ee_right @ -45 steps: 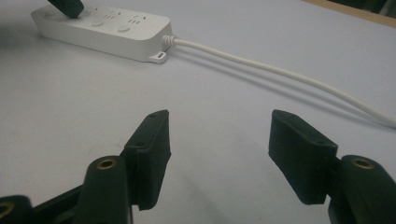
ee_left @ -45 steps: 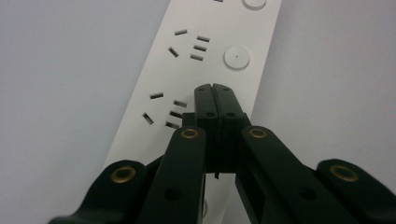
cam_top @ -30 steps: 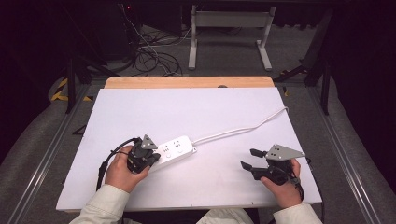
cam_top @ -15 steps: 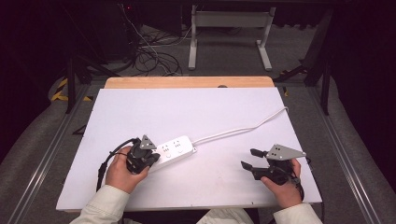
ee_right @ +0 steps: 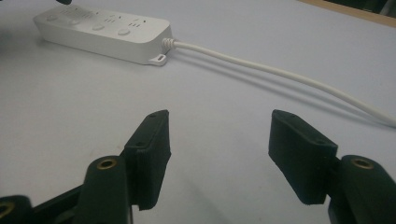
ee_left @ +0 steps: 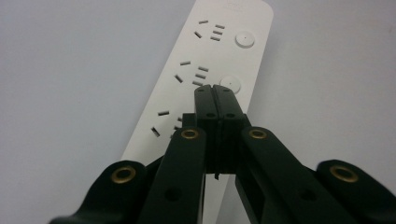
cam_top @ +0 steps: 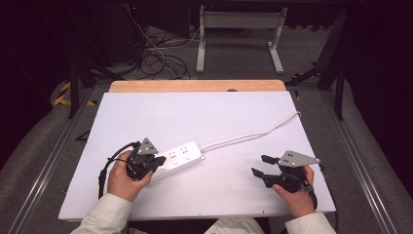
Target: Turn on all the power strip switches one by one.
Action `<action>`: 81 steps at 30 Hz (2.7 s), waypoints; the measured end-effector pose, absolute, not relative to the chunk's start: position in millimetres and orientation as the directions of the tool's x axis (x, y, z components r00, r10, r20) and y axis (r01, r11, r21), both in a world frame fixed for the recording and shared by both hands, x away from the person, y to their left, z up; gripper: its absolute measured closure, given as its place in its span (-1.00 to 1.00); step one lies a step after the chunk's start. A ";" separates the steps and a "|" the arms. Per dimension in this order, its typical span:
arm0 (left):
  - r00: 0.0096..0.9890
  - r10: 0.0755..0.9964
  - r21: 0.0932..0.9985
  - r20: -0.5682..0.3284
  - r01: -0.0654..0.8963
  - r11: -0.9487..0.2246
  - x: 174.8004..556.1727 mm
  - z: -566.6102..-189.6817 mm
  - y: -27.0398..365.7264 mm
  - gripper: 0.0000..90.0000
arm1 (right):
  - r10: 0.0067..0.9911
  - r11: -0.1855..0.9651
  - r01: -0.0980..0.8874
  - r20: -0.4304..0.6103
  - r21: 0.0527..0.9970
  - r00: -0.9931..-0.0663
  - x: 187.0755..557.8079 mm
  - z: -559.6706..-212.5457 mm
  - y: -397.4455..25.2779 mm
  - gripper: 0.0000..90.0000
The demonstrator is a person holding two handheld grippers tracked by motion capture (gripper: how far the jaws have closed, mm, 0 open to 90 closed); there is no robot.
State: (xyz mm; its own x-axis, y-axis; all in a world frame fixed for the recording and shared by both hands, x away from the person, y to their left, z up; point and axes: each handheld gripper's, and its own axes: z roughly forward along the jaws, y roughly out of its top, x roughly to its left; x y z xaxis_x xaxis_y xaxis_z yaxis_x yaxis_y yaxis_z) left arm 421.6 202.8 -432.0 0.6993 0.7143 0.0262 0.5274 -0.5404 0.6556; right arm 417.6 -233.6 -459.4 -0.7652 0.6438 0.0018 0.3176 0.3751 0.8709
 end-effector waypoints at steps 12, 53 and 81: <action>0.725 0.688 0.642 0.037 0.510 -0.572 433.8 -438.6 174.6 1.00 | 0.642 0.379 0.317 -0.001 0.869 -0.767 417.6 -459.6 -233.3 -0.13; 0.719 0.692 0.620 0.062 0.515 -0.591 443.5 -452.0 164.4 1.00 | 0.644 0.377 0.316 -0.002 0.871 -0.765 416.7 -459.1 -234.0 -0.12; 0.717 0.697 0.693 0.002 0.502 -0.518 438.4 -443.9 172.0 1.00 | 0.644 0.373 0.313 -0.001 0.873 -0.765 416.0 -458.5 -234.4 -0.13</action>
